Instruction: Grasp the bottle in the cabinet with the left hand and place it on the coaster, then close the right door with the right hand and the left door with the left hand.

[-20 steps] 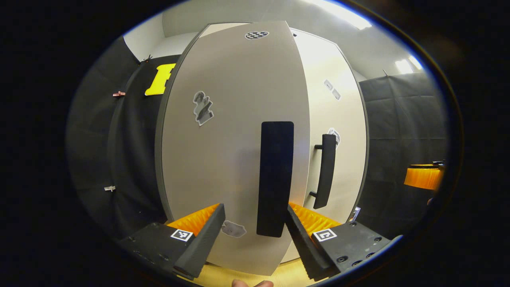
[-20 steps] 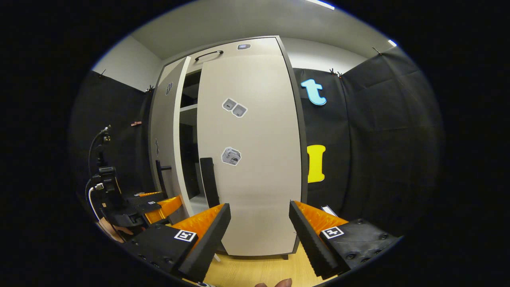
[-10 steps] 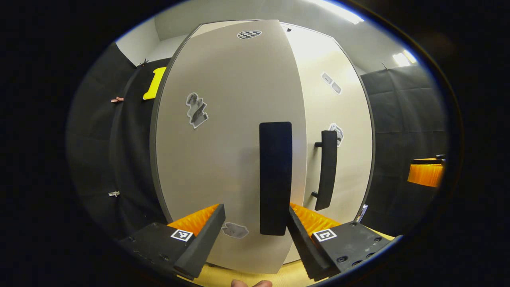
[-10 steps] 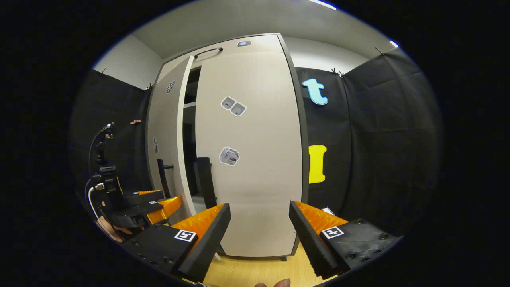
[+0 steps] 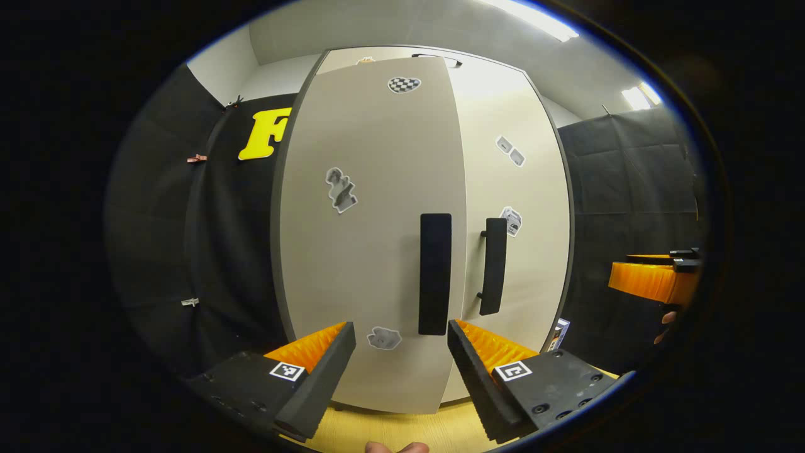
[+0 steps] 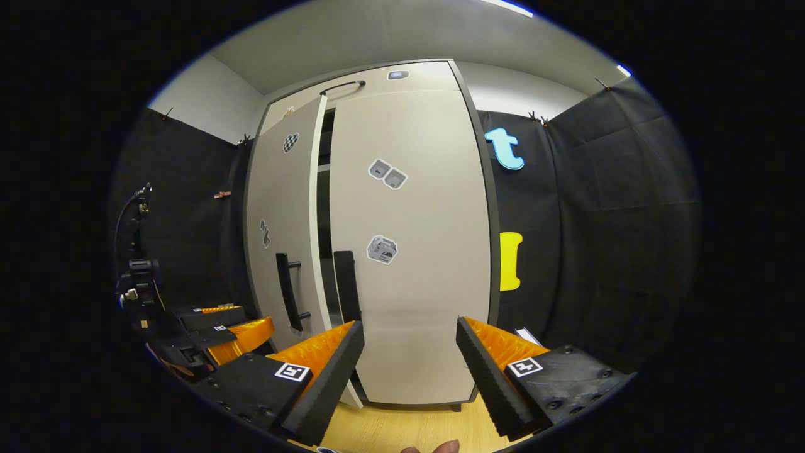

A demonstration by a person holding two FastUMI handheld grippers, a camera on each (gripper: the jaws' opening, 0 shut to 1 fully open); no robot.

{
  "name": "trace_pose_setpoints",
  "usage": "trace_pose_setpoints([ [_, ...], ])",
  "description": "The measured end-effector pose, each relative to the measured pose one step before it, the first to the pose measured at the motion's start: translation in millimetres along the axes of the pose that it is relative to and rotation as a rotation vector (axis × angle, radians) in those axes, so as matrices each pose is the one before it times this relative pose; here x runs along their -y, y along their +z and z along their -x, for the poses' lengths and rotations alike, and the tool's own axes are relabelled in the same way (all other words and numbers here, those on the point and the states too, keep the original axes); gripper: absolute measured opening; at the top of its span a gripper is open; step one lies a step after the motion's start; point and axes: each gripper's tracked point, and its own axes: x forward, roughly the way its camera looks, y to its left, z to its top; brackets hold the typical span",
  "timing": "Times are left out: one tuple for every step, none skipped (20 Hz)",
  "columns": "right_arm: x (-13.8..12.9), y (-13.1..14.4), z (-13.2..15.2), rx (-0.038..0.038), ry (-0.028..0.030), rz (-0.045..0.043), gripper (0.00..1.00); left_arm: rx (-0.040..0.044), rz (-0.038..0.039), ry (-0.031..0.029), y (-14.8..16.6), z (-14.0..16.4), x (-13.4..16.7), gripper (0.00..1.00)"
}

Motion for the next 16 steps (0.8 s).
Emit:
trace_pose_setpoints([
  [-2.25,-0.15,1.21,0.00020,0.00066,-0.00027,0.98,-0.00115,0.00457,0.00187,0.47,6.50,-1.74,0.94],
  [-2.87,0.46,2.00,0.00088,0.00157,-0.00107,0.98,0.00081,0.00390,-0.00101,0.00,6.95,-1.63,0.94],
  [-2.84,0.89,2.37,0.00206,-0.00028,0.00039,0.98,0.00117,-0.00058,0.00512,1.29,6.56,-2.50,0.94],
  [-2.44,0.06,2.50,0.00160,0.00099,0.00131,0.98,0.00092,-0.00472,0.00492,0.40,6.32,-2.29,0.94],
  [-2.29,0.02,2.11,0.00018,-0.00128,0.00136,0.98,0.00130,-0.00567,0.00453,0.54,5.99,-1.72,0.94],
  [-2.32,0.03,2.81,0.00086,0.00152,-0.00092,0.98,0.00107,-0.00219,0.00111,0.05,5.45,-1.38,0.94],
  [-2.76,0.20,1.51,0.00142,0.00073,-0.00138,0.98,0.00033,0.00184,0.00204,0.28,5.28,-1.58,0.94],
  [-2.01,0.54,1.72,0.00156,-0.00174,-0.00106,0.98,-0.00141,0.00397,0.00538,-0.87,5.74,-2.02,0.94],
  [-2.08,0.29,2.00,0.00124,-0.00032,-0.00149,0.98,-0.00002,0.00192,0.00271,0.46,4.48,-1.58,0.94],
  [-2.05,0.02,1.77,0.00069,-0.00084,-0.00099,0.98,-0.00146,0.00120,0.00057,-1.15,4.93,-0.99,0.94],
  [-2.16,-0.27,2.44,0.00081,0.00029,0.00023,0.98,0.00005,0.00091,0.00078,-0.05,3.80,-1.13,0.94],
  [-1.60,0.02,2.25,0.00108,-0.00136,0.00304,0.98,0.00332,0.00136,-0.00022,0.04,4.49,-0.70,0.94],
  [-1.27,0.12,1.64,0.00086,-0.00029,0.00224,0.98,0.00307,-0.00022,0.00049,1.01,3.62,-0.64,0.94],
  [-1.49,0.36,1.60,0.00103,-0.00071,0.00136,0.98,0.00235,-0.00113,0.00172,0.61,4.61,-0.85,0.94],
  [-1.31,0.91,2.06,0.00160,-0.00027,-0.00227,0.98,0.00186,-0.00126,0.00053,1.47,3.06,-0.64,0.94],
  [-1.50,1.01,1.34,0.00217,0.00036,-0.00192,0.98,0.00190,-0.00035,-0.00138,0.74,3.52,-0.20,0.94],
])
